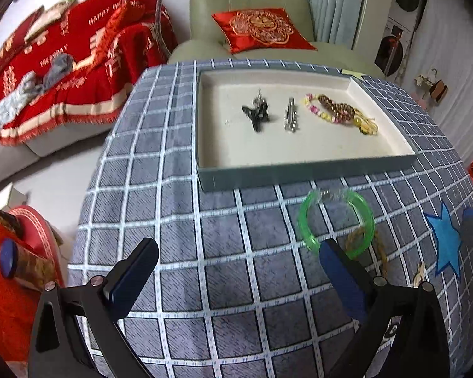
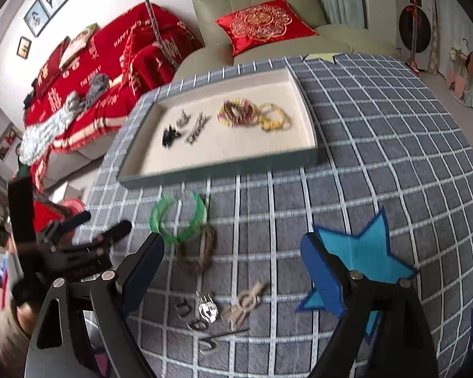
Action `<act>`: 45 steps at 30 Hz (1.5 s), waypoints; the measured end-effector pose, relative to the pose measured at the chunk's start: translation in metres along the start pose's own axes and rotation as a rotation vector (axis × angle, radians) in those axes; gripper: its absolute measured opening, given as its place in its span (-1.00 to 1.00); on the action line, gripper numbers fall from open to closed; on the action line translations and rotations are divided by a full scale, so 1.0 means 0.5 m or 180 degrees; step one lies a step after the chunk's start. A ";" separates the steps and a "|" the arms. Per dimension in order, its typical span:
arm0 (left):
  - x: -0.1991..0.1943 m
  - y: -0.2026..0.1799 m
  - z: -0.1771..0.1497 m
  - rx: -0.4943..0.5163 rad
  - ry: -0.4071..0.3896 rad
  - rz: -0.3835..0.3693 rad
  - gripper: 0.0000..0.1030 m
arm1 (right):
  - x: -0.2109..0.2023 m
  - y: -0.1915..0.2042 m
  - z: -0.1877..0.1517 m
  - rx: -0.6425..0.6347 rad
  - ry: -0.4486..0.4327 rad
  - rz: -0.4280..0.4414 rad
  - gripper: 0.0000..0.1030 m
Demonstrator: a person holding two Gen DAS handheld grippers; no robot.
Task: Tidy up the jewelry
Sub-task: 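Move both open tools back toward the jewelry beside the tray, then grasp the green bangle with the left tool while the right tool grasps the beige hair clip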
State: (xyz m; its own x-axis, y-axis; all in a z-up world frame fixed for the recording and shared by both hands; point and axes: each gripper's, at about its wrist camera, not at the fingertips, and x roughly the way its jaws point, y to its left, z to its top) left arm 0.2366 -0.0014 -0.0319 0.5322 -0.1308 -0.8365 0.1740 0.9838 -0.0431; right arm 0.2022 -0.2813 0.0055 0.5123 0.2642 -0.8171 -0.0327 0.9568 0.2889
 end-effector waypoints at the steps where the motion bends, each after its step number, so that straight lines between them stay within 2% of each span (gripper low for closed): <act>1: 0.002 0.001 -0.001 -0.0007 0.0015 -0.0039 1.00 | 0.002 -0.001 -0.009 -0.0019 0.0032 -0.0011 0.75; 9: 0.028 -0.015 0.003 -0.0032 0.0119 -0.0171 1.00 | 0.027 0.000 -0.082 -0.0108 0.0244 -0.0117 0.75; 19: 0.061 -0.038 0.012 -0.0046 0.0156 -0.0155 1.00 | 0.040 -0.029 -0.098 0.0208 0.0216 -0.0347 0.72; 23: 0.070 -0.042 0.016 -0.0072 0.0161 -0.0141 1.00 | 0.059 -0.019 -0.102 0.0253 0.0227 -0.0486 0.44; 28: 0.079 -0.048 0.019 -0.0087 0.0178 -0.0123 1.00 | 0.074 0.004 -0.104 0.0199 0.0190 -0.0627 0.24; 35: 0.088 -0.066 0.016 -0.0003 0.0193 -0.0068 0.93 | 0.081 0.031 -0.109 -0.0004 0.0184 -0.0813 -0.30; 37: 0.086 -0.072 0.015 0.0034 0.0167 -0.0038 0.78 | 0.080 0.032 -0.109 -0.0016 0.0189 -0.0822 -0.37; 41: 0.084 -0.083 0.013 0.0126 0.0170 -0.0016 0.72 | 0.081 0.035 -0.110 -0.0091 0.0211 -0.0866 -0.41; 45: 0.078 -0.097 0.011 0.0237 0.0156 -0.0019 0.48 | 0.082 0.044 -0.112 -0.0172 0.0217 -0.0898 -0.45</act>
State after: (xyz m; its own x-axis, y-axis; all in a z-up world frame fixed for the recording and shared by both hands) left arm 0.2534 -0.0549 -0.0597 0.4900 -0.1286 -0.8622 0.2391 0.9710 -0.0090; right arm 0.1745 -0.2428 -0.0498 0.4490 -0.0074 -0.8935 0.0563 0.9982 0.0201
